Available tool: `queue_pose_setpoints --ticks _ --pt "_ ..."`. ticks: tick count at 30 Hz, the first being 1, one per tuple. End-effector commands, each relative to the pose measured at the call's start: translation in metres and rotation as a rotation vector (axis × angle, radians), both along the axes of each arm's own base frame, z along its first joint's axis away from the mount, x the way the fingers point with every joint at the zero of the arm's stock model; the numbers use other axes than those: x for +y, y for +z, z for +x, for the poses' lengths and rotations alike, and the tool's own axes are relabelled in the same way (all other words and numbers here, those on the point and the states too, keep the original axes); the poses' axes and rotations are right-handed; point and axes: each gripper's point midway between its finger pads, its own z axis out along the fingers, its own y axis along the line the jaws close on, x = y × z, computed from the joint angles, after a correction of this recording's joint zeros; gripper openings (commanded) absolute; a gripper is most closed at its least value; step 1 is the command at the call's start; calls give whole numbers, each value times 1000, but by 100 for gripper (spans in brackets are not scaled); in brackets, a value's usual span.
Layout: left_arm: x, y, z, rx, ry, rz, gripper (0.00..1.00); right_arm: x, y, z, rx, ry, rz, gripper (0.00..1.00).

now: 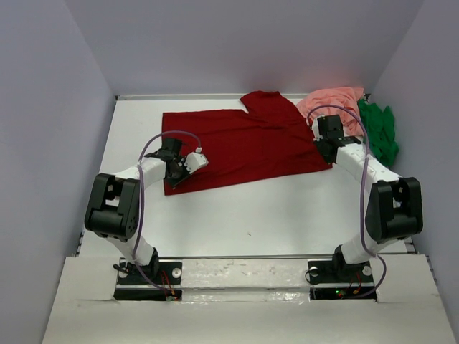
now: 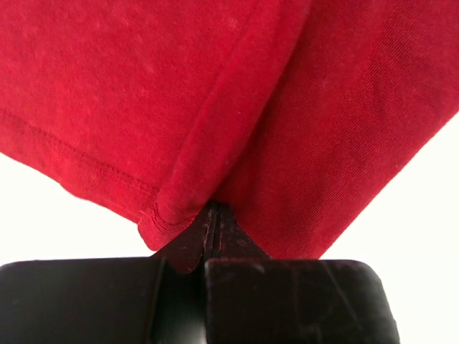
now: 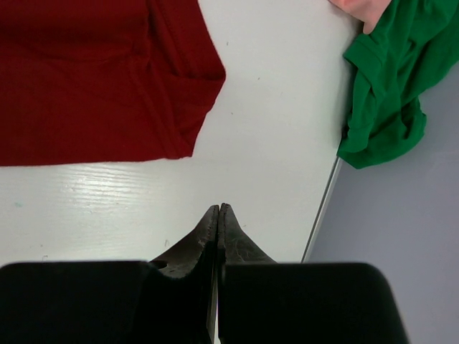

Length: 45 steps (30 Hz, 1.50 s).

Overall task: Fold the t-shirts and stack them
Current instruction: Fold the flattened tshirt in 1/3 of the way

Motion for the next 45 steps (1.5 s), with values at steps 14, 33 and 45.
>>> queue_pose_setpoints --ticks 14,33,45 --pt "74 7 -111 163 -6 305 0 4 4 13 12 -14 28 0" --pt "54 103 -70 -138 33 146 0 52 -34 16 199 92 266 0" --pt "42 199 -16 -528 217 -142 0 82 -76 5 367 170 401 0"
